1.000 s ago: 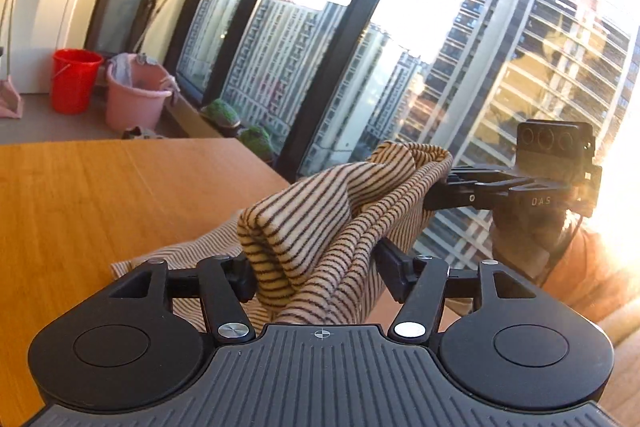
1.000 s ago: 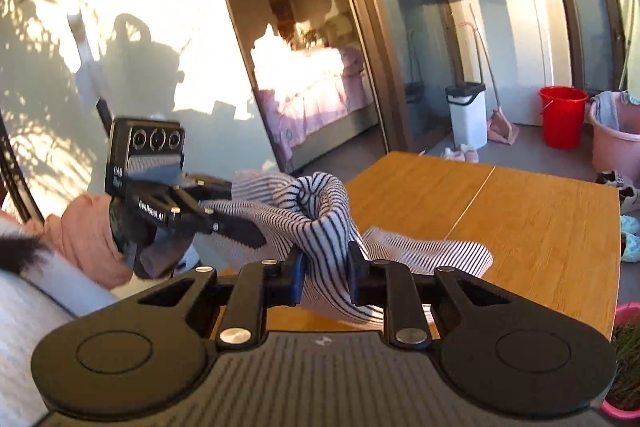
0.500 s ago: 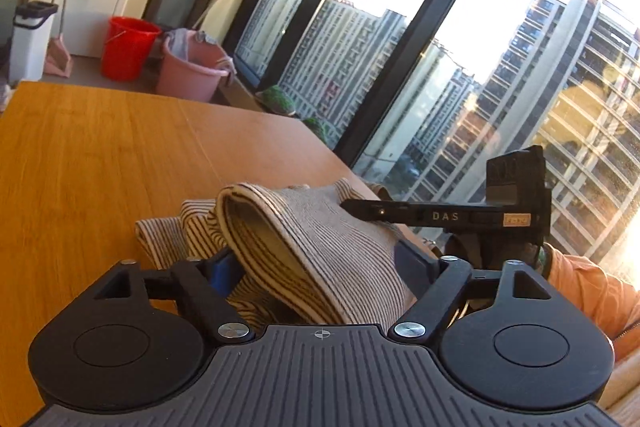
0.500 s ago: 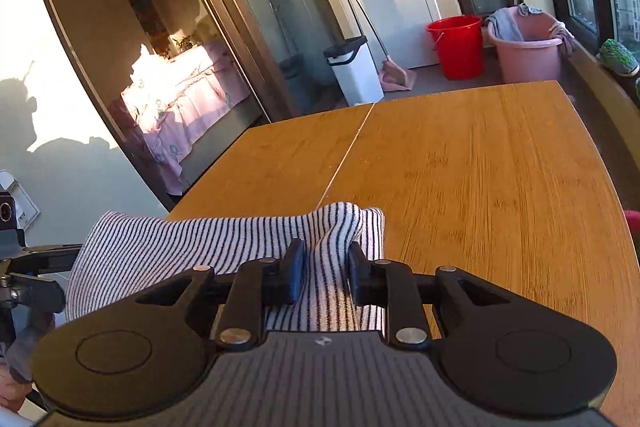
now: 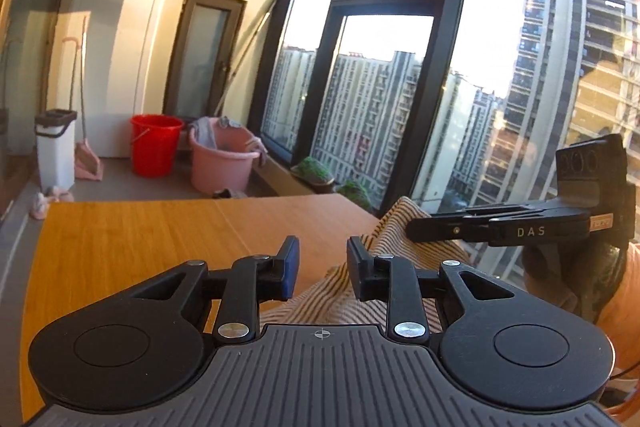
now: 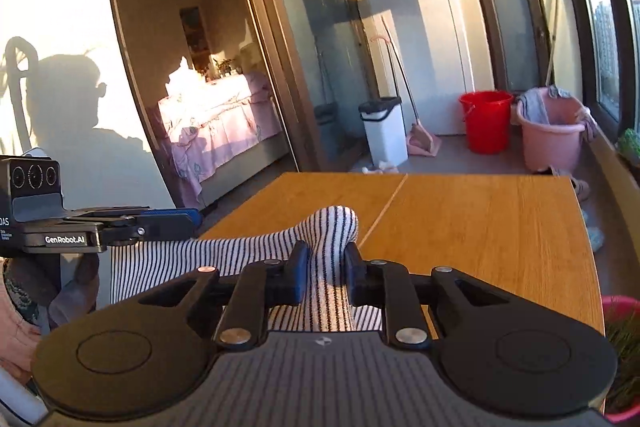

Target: Fold clothes

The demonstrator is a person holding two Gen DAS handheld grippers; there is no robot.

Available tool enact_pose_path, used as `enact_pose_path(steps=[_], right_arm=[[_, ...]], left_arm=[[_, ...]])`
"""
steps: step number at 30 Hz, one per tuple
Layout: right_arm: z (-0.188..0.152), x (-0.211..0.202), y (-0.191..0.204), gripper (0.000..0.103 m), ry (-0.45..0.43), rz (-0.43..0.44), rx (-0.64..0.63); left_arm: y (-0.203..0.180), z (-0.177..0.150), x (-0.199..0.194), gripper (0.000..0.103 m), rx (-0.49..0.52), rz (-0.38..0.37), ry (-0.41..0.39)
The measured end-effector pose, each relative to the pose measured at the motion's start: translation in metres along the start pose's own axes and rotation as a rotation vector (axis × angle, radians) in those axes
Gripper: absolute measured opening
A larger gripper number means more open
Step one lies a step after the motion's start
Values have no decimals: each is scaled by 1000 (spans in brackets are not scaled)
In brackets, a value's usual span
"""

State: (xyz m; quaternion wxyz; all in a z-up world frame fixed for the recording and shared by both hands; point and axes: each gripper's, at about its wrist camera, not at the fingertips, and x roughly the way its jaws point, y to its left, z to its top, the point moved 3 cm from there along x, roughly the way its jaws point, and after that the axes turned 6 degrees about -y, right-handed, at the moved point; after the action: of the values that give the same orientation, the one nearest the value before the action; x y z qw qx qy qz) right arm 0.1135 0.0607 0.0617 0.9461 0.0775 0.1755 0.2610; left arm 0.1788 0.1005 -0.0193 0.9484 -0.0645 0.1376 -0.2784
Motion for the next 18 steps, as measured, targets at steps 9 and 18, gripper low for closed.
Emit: enact_pose_path(steps=[9, 18], right_arm=[[-34, 59, -49, 18, 117, -154, 118], [-26, 42, -34, 27, 49, -84, 92]], left_arm=[[12, -10, -16, 83, -159, -127, 90], [-8, -31, -9, 43, -194, -143, 115]])
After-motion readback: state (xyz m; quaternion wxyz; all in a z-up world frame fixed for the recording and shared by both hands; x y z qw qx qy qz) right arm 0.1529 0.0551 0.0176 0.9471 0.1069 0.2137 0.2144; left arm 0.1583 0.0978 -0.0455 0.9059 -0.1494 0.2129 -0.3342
